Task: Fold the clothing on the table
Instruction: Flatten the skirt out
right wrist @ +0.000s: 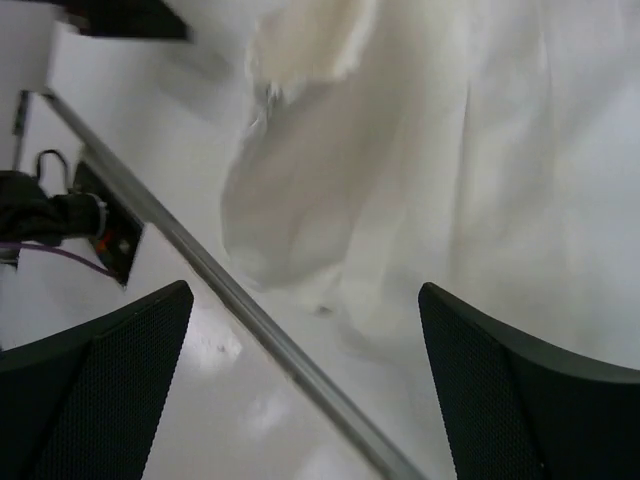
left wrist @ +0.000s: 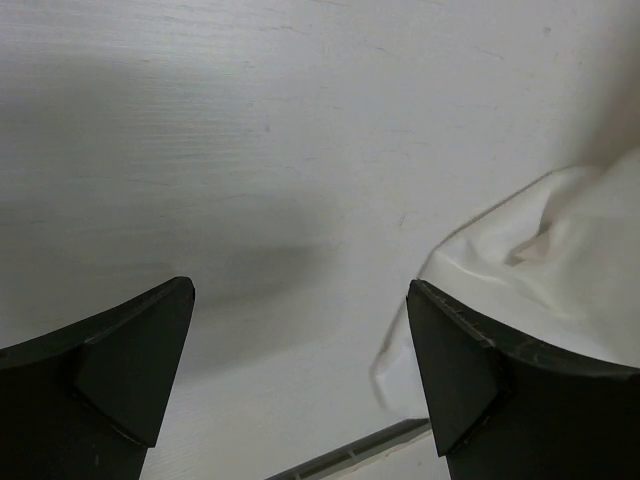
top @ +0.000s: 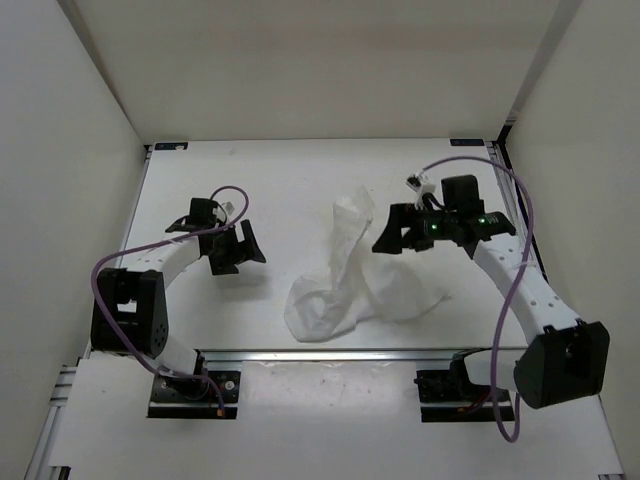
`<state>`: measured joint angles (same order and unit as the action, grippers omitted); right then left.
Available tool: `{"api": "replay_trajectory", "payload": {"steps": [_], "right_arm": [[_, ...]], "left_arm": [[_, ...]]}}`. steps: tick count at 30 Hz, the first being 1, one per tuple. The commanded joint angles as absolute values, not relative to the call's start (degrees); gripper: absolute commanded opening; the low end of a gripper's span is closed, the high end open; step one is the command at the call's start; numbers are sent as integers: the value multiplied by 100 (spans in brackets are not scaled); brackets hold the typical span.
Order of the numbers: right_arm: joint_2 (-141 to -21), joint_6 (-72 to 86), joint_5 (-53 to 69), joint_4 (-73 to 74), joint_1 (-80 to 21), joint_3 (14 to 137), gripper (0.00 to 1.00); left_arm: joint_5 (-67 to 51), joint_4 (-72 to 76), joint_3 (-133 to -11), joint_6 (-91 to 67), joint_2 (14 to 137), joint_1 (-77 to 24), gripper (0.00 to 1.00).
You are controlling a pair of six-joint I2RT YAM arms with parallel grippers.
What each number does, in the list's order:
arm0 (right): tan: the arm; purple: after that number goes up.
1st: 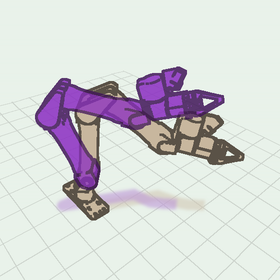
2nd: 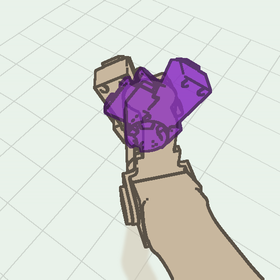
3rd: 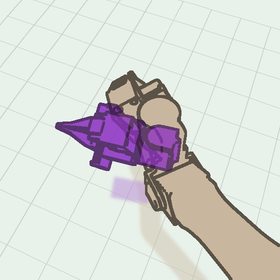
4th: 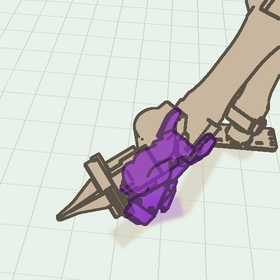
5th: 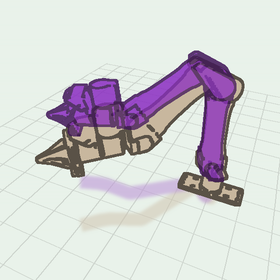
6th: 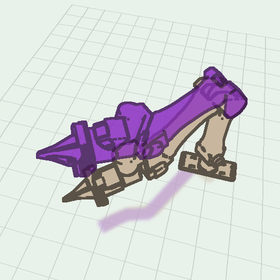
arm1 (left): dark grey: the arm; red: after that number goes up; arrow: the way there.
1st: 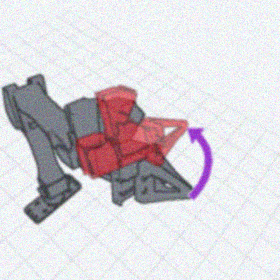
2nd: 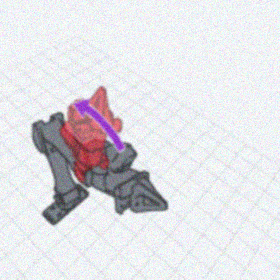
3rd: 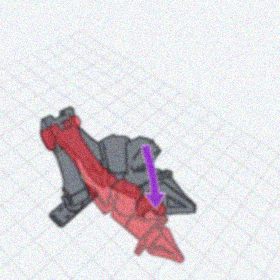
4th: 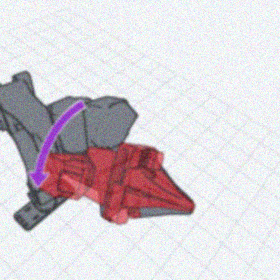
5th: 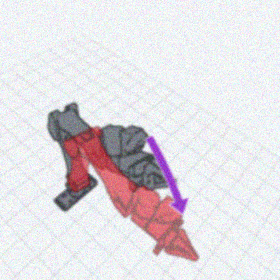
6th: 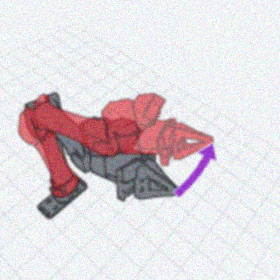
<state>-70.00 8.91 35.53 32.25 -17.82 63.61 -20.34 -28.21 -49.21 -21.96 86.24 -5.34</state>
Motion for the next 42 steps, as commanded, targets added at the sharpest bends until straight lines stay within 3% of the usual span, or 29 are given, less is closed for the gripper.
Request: {"api": "replay_trajectory", "payload": {"steps": [1,7,11,20,27,32,35,37,42], "right_arm": [[-7086,1081,3167,3965,-1258,5399,99],[-7039,1371,2180,3096,-1283,5483,99],[-7960,1476,2066,2515,-1195,5694,94],[-9842,1634,2170,1793,-1423,6942,80],[-10669,1661,2338,2311,-1775,7874,75],[-10828,1810,1794,3653,-1933,8559,70],[-10802,2265,1276,4208,-2065,8710,66],[-10784,2635,959,4464,-2188,8710,69],[-10995,3725,1563,4404,-2127,8465,64]], "left_arm": [[-2100,-2689,-4957,-2232,8613,-624,99],[-2188,-2611,-5054,-2311,8771,-685,99],[-2618,-2355,-5115,-2645,8877,-922,95],[-2663,-2224,-5098,-2751,8930,-1275,95],[-2602,-2321,-4860,-2654,8587,-853,94],[-2584,-2321,-4773,-2628,8455,-659,94],[-2593,-2294,-4676,-2681,8394,-685,95],[-2575,-2189,-4606,-2733,8394,-677,95],[-2610,-2153,-4518,-2813,8385,-703,95]]}}
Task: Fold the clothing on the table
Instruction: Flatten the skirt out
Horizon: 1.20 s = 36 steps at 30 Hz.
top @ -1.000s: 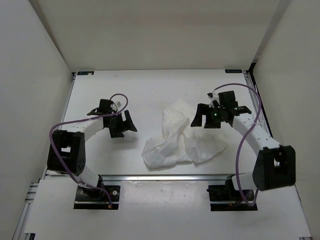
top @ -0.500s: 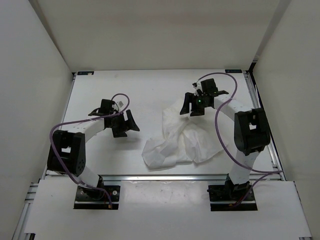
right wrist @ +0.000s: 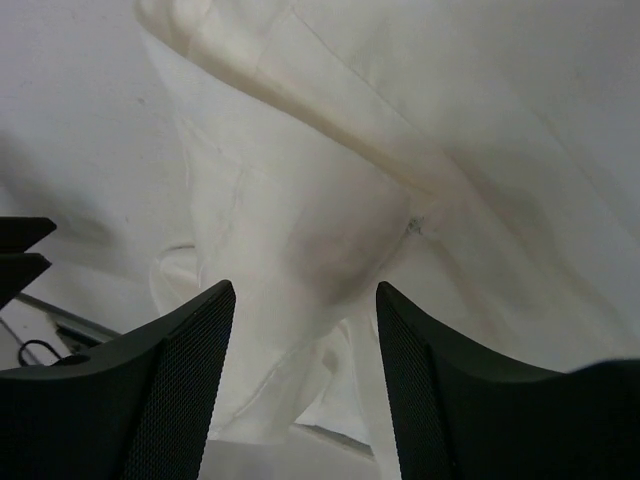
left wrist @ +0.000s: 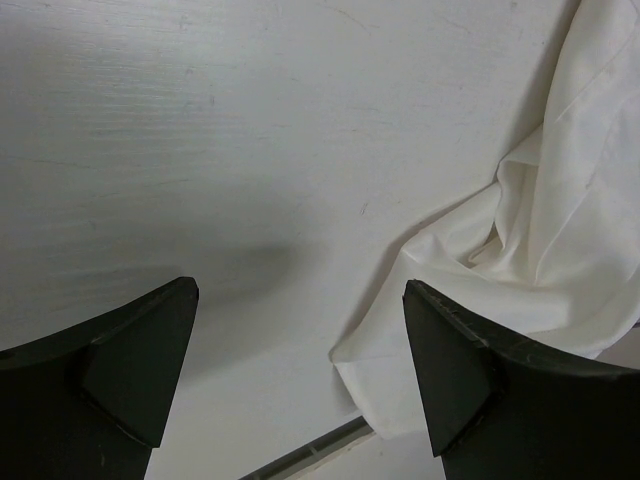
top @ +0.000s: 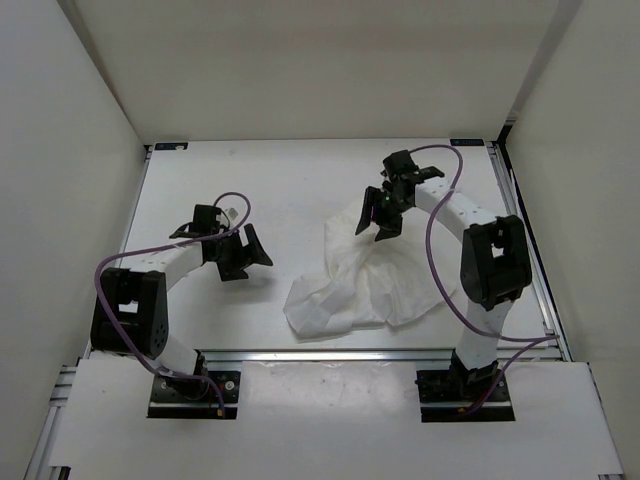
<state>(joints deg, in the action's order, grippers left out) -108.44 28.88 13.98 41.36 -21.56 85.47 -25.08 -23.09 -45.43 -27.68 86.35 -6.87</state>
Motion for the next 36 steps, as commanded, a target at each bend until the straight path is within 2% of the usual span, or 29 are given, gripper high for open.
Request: {"api": "replay_trajectory", "payload": {"steps": [1,11,14,15,16,21,23,26,27,29,31,36], "right_arm": [[-11021,3979,1651,4325,-2040,8351,63],[-11003,4860,1213,3781,-1934,7963,62],[-11188,4852,1257,3507,-1916,8015,41],[-11232,4817,1187,3489,-1960,8077,16],[-11276,4834,1108,3498,-1934,8121,0],[-11584,3922,985,3876,-2249,9350,0],[-11461,3011,1220,3701,-2565,10112,0],[-11592,1988,1914,3849,-2987,11107,0],[-11584,1699,2482,3832,-3058,11466,0],[-11252,1452,3677,3456,-3111,11347,0],[-10970,927,3928,3733,-3383,11503,0],[-9241,62,2858,4253,-4463,10821,0]], "left_arm": [[-2628,-2153,-4526,-2813,8376,-703,94],[-2795,-2092,-4447,-2734,8297,-668,94],[-2777,-2118,-4430,-2690,8288,-660,94],[-2786,-2109,-4438,-2689,8288,-677,95],[-2769,-2092,-4430,-2663,8305,-659,95],[-2839,-2048,-4430,-2706,8306,-589,95],[-2839,-1960,-4430,-2759,8279,-431,94],[-2883,-1767,-4430,-3005,8314,-168,90],[-2909,-1706,-4421,-3058,8297,-97,89],[-2954,-1696,-4499,-3085,8350,-18,88],[-2935,-1722,-4544,-3041,8420,-26,89],[-2927,-1723,-4667,-3058,8657,-79,89]]}}
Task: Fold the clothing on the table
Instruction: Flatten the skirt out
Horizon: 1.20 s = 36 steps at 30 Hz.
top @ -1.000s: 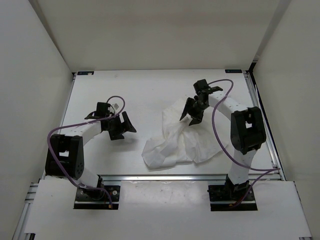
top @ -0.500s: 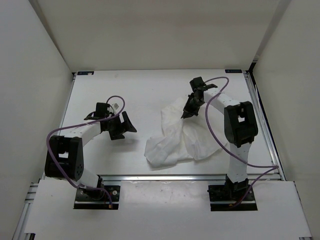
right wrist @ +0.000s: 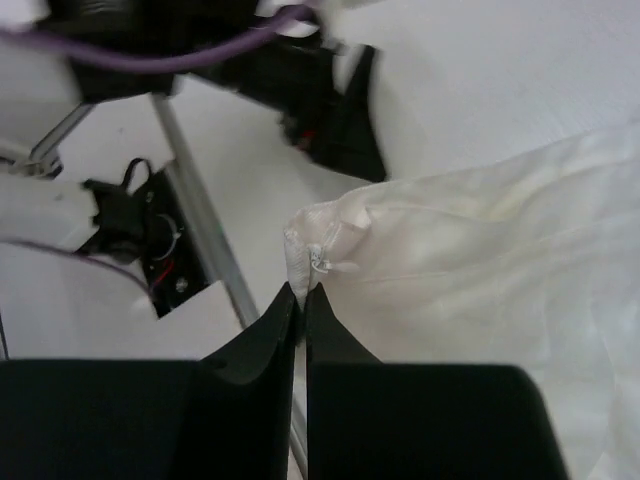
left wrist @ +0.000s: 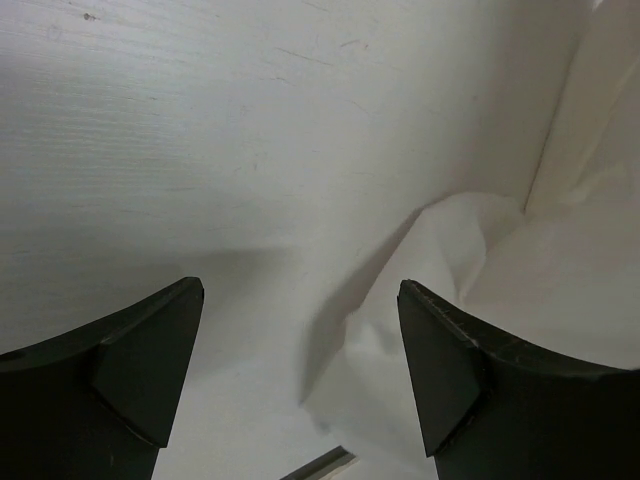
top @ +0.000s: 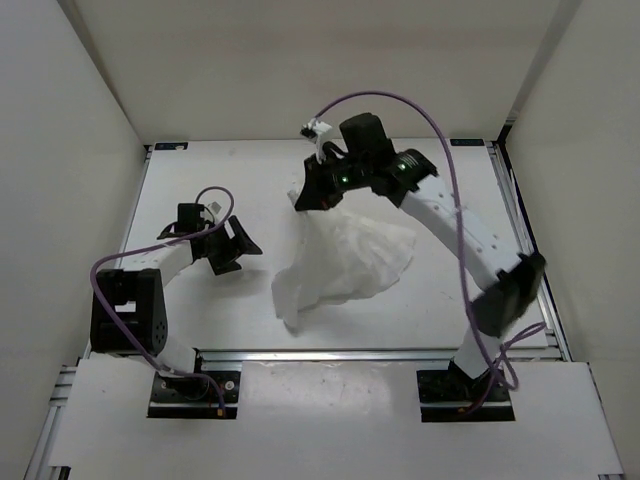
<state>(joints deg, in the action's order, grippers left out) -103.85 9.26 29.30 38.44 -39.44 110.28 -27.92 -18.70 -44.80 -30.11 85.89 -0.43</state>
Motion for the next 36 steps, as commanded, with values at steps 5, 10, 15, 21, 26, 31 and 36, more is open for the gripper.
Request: {"api": "replay_trajectory", "payload": {"steps": [5,10,15,21,26,31,36], "right_arm": [[-7187,1227,2909,3966,-3162,7370,0],[-5969,1794,2144,4209,-1568,4470,0],[-6037,1705,1969,4421,-1273,3752,0],[-7284,1846,1583,4351,-2055,4138,0],[-7708,1723,1292,4272,-2041,4657,0],[-8331,1539,880,4201,-1574,5254,0],[-8990,1459,739,4184,-1503,5923,0]], "left_arm": [[-2865,-1854,-4904,-2988,8973,-377,89],[-2795,-1864,-4764,-2971,8948,-431,89],[-2813,-1872,-4684,-2945,8921,-544,90],[-3225,-1924,-4913,-3207,8956,-869,90],[-3676,-2212,-5132,-3691,8395,-1387,97],[-3435,-2462,-4608,-4286,8025,-1487,98],[-3982,-2143,-3858,-5019,7691,-1222,89]]}}
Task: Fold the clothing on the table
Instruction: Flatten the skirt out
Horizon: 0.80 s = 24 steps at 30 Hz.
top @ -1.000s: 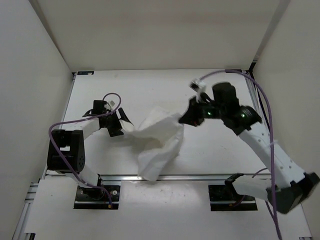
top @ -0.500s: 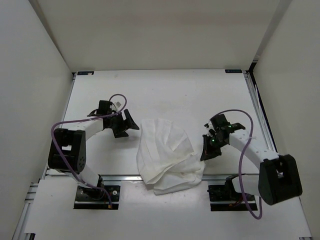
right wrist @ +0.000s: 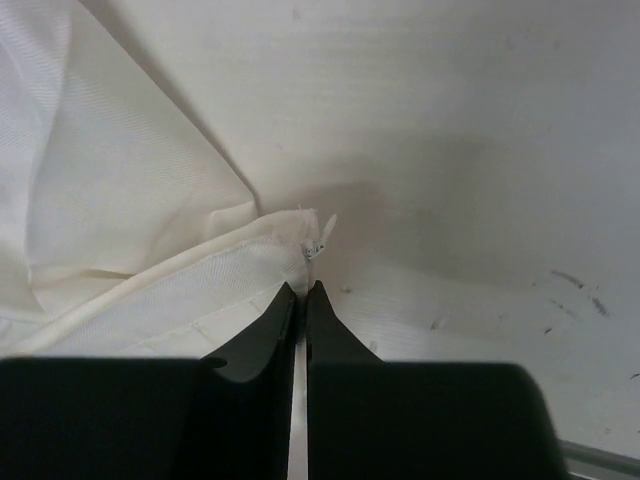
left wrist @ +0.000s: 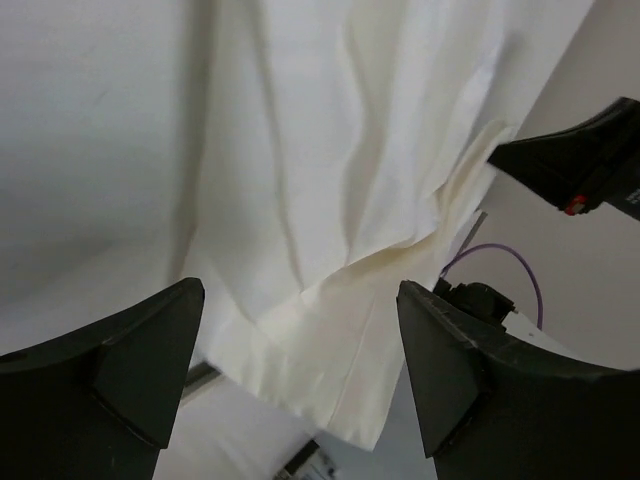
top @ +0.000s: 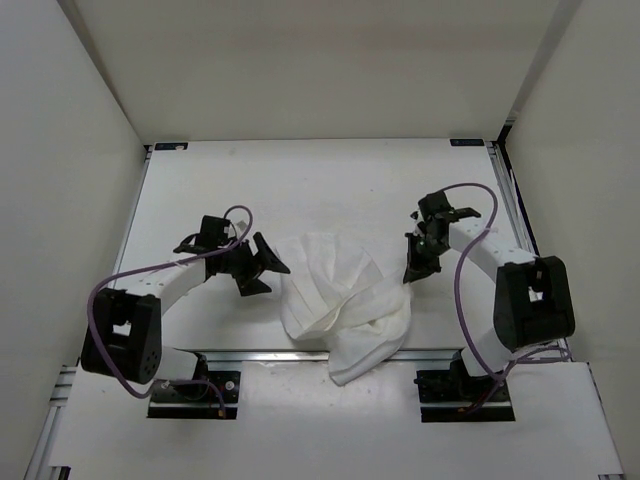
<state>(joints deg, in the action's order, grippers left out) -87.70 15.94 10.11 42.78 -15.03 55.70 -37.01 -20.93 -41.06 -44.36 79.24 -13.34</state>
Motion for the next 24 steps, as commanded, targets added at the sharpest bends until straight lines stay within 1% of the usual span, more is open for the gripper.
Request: {"api": "replay_trajectory", "payload": {"steps": [1,3,5,9,12,17,21,24], "right_arm": [[-9113,1389,799,4201,-1520,6046,0],[-9280,1398,703,4175,-1634,6169,0],[-9351,1424,695,4140,-1748,6249,0],[-9509,1476,686,4069,-1872,6258,0],[-9597,1415,563,4139,-1916,6284,0],[-9537,1424,466,4140,-1872,6293,0],[-9387,1520,317,4122,-1863,6258,0],[-9255,1608,281,4131,-1872,6188,0]], "left_arm": [[-3921,-2397,-3885,-4923,7551,-1300,88],[-3788,-2828,-3885,-4940,7366,-1493,89],[-3910,-2874,-3737,-5132,7138,-1643,89],[-4516,-2278,-2981,-6009,6996,-1766,88],[-4518,-2293,-2787,-6126,6917,-1819,88],[-4228,-2128,-2391,-6274,6917,-1925,84],[-4315,-1477,-2048,-6793,7101,-2048,83],[-4228,-1336,-1995,-6969,7338,-2136,76]]}}
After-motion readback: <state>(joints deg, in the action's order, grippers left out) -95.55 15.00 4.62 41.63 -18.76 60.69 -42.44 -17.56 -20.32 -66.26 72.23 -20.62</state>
